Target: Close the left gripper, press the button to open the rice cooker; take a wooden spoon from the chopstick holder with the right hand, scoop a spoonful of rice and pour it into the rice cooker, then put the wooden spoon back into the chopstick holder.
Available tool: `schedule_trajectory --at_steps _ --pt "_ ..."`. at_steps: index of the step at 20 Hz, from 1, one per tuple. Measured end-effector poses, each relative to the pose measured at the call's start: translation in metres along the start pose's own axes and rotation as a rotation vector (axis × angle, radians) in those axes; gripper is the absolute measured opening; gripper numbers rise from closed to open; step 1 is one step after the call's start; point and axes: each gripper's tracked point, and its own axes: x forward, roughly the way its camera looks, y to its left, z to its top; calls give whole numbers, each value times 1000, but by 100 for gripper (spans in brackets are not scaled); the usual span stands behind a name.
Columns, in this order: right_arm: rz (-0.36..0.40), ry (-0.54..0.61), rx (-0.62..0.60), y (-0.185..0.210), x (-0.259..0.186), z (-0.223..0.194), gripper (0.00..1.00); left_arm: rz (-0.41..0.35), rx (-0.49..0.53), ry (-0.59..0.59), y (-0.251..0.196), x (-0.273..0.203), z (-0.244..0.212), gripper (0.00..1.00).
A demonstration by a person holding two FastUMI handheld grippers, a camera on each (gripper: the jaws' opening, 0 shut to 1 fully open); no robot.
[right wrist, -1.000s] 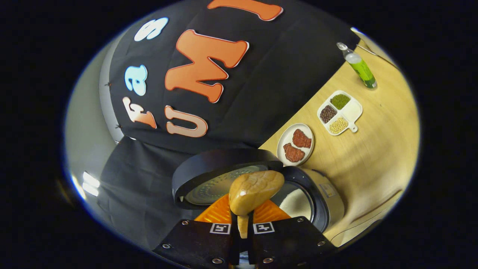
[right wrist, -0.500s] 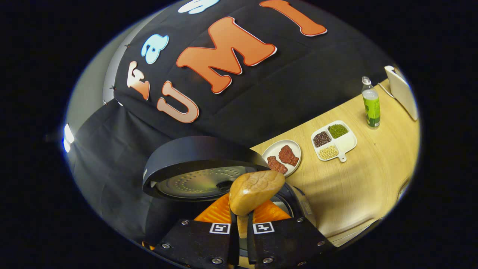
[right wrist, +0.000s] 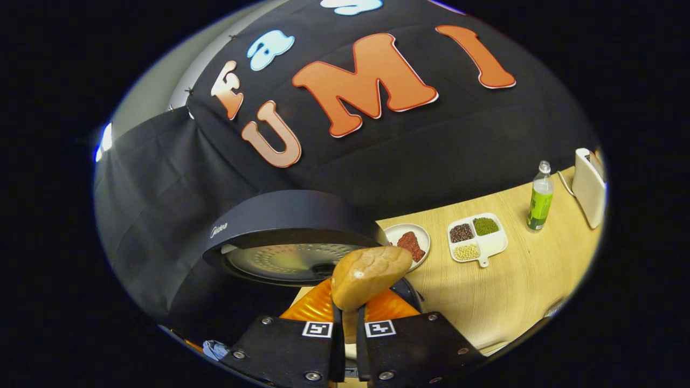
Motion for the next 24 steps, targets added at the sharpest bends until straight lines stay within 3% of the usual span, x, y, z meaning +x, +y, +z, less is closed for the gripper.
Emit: schedule_trajectory --at_steps 10,11,12,18,19,20,24 --pt "7 -56 -186 21 -4 3 8 14 -4 -2 3 -5 -3 100" --pt "4 -66 -209 22 -4 4 8 15 -8 1 3 -5 -3 94" --pt "4 -72 -234 24 -5 5 8 19 -9 2 6 -7 -4 100" --pt "14 -115 -409 41 -9 6 8 22 -1 5 6 -6 -5 100" --pt "14 -130 -452 45 -10 6 7 22 4 6 5 -7 -6 94" --pt "14 -148 -499 48 -13 7 7 21 9 6 5 -6 -6 100" --pt "43 -186 -614 63 -15 5 8 26 19 -2 5 -6 -3 100"
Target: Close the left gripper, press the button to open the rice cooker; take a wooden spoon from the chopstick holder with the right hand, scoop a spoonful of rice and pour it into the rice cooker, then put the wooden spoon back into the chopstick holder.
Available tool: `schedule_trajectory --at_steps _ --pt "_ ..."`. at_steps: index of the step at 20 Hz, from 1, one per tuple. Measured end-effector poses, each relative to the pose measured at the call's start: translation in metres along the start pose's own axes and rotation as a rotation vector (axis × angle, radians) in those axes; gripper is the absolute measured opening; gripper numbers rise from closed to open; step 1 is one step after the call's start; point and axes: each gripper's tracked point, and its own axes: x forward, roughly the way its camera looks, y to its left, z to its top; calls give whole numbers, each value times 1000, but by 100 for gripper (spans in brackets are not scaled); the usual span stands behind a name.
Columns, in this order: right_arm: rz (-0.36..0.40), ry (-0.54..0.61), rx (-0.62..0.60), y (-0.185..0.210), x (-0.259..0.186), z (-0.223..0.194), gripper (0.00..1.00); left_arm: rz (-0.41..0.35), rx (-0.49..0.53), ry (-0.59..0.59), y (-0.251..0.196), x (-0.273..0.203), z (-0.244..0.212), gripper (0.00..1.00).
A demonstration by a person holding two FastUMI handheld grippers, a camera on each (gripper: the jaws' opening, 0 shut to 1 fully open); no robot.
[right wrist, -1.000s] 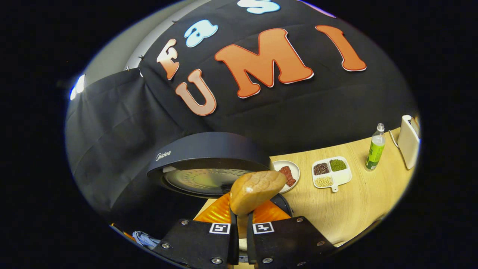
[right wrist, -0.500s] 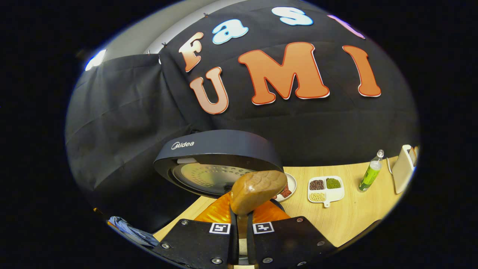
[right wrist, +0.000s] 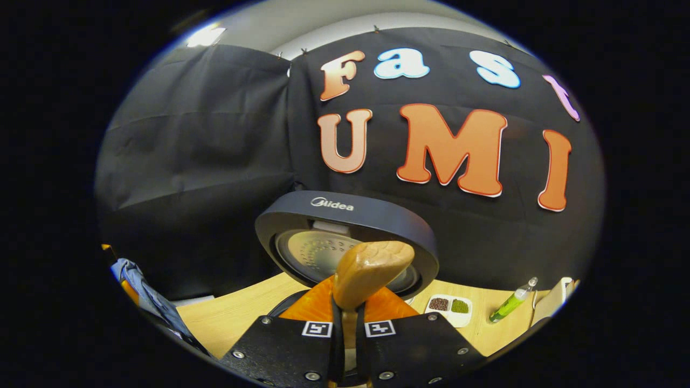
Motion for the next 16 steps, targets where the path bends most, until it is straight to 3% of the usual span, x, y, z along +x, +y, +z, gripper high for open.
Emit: schedule_trajectory --at_steps 6,7,8,9,10,13,14,15,16 --pt "13 -44 -102 9 -4 12 8 13 7 6 3 1 0 100" --pt "11 -58 -107 7 -6 15 8 13 12 8 2 2 0 94" --pt "20 -70 -96 8 -6 17 8 12 15 6 1 1 -1 94" --pt "35 -73 -65 9 -6 17 8 11 16 4 0 2 1 100" --pt "45 -67 -19 9 -7 15 8 9 18 3 -1 1 1 94" --pt "49 -55 130 -9 -17 23 8 3 25 2 -5 1 2 94" --pt "48 -50 182 -17 -21 25 8 0 30 3 -5 1 2 100" --pt "47 -41 233 -25 -25 25 8 -2 38 4 -6 1 3 100" --pt "42 -33 281 -34 -29 24 7 -6 43 2 -8 2 3 94"
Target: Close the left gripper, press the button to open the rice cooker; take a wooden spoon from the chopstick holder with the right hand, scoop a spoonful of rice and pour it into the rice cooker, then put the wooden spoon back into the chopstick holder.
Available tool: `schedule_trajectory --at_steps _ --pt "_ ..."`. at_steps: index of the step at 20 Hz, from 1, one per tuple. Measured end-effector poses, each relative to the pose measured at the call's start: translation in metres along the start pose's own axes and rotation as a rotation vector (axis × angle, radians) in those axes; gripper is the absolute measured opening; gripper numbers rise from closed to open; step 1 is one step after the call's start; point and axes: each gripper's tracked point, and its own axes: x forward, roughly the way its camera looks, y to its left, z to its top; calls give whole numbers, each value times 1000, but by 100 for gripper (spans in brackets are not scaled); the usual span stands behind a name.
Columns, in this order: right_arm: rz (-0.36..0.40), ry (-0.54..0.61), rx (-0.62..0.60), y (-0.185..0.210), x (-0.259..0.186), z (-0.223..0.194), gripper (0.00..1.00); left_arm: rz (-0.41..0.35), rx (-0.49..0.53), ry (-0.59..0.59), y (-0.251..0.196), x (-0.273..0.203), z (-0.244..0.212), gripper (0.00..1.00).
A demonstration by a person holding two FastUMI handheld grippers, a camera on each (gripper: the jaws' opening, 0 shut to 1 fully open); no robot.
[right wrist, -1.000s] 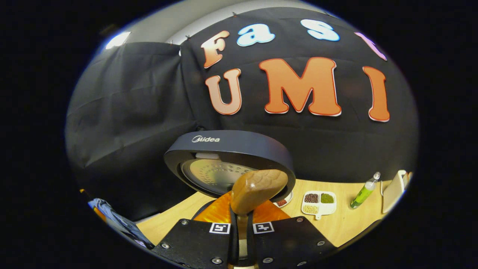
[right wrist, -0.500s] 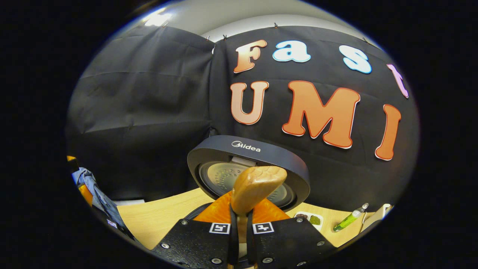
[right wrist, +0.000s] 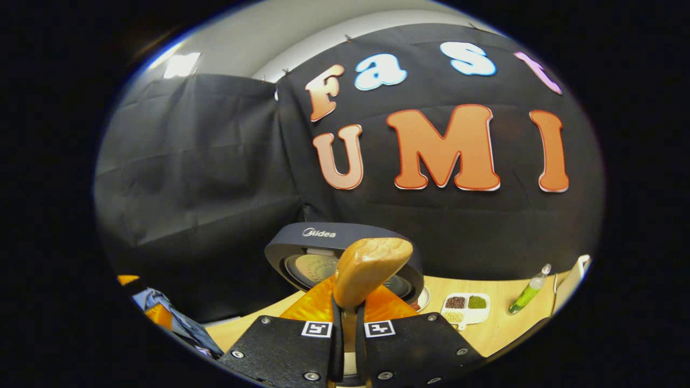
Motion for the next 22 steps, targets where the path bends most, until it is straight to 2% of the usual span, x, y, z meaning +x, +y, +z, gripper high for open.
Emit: schedule_trajectory --at_steps 1,7,8,9,10,17,18,22 --pt "-8 5 40 -9 -6 2 8 -6 0 -1 -2 0 1 100" --pt "-115 24 174 -84 -53 -1 8 -47 7 5 -27 0 3 100" --pt "-144 32 183 -98 -61 -4 8 -51 11 5 -30 1 4 94" --pt "-171 35 190 -112 -70 -7 7 -57 11 5 -34 1 5 94" --pt "-198 35 197 -126 -86 -14 8 -64 10 7 -39 0 4 100" --pt "-365 48 249 -203 -151 -39 8 -137 14 9 -82 1 12 100" --pt "-383 48 253 -212 -160 -42 8 -149 16 8 -88 1 12 94" --pt "-462 54 263 -241 -187 -55 8 -203 26 2 -118 -4 17 94"
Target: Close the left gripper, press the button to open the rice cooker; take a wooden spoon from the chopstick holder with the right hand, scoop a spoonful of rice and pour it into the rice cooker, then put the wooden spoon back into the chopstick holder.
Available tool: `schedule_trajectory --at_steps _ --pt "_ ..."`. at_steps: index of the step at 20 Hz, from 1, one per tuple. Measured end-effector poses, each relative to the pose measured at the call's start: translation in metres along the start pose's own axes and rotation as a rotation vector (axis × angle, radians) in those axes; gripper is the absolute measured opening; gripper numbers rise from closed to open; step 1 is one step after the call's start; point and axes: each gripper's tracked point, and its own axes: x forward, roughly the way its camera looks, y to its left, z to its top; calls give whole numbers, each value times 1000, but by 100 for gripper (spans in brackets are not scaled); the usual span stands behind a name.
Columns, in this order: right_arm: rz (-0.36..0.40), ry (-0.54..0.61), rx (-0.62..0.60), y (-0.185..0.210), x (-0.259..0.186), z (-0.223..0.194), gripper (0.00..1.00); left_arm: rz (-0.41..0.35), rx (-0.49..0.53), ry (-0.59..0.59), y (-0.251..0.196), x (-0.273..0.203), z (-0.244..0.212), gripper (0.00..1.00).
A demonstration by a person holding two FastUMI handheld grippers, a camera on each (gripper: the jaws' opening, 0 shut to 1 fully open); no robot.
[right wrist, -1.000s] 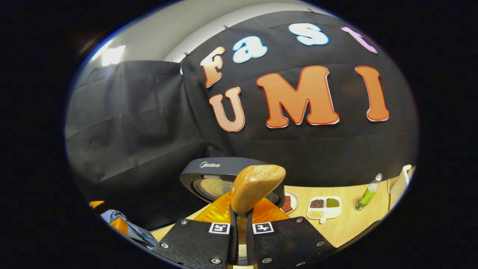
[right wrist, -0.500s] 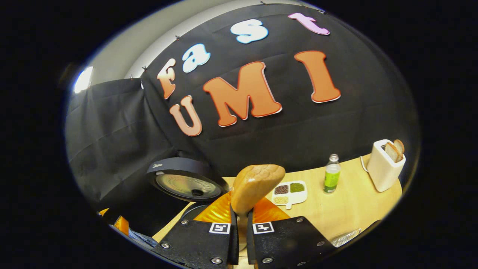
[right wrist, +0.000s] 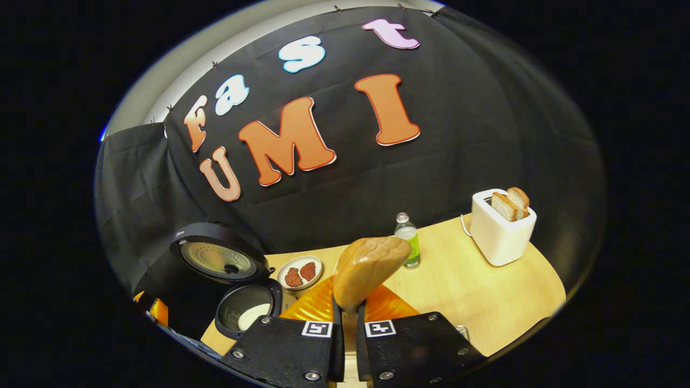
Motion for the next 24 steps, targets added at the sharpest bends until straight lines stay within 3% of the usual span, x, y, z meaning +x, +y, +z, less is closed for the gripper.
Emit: schedule_trajectory --at_steps 2,7,8,9,14,15,18,19,20,21,22,24 --pt "-40 7 13 -24 -8 -8 8 -21 -2 3 -11 0 1 100" --pt "-125 30 27 -76 -22 -28 8 -55 -26 29 -32 2 0 100" --pt "-137 36 24 -83 -23 -32 8 -56 -28 32 -35 3 0 94" --pt "-147 43 18 -90 -23 -36 8 -55 -27 33 -37 3 1 94" --pt "-171 70 14 -112 -24 -55 8 -54 -23 33 -43 -1 6 94" --pt "-177 72 13 -116 -23 -57 8 -52 -17 36 -43 -2 7 100" --pt "-194 98 6 -131 -16 -74 8 -45 -7 29 -42 -4 10 100" --pt "-197 115 21 -134 -14 -79 8 -43 -4 28 -43 -5 12 94" --pt "-198 137 39 -138 -9 -89 8 -40 -1 28 -42 -5 11 94" --pt "-194 150 53 -138 -6 -96 8 -40 0 29 -43 -5 11 100" --pt "-202 157 63 -143 -3 -102 8 -39 2 30 -43 -6 12 94" --pt "-224 178 78 -150 5 -116 8 -41 4 33 -44 -6 11 94"
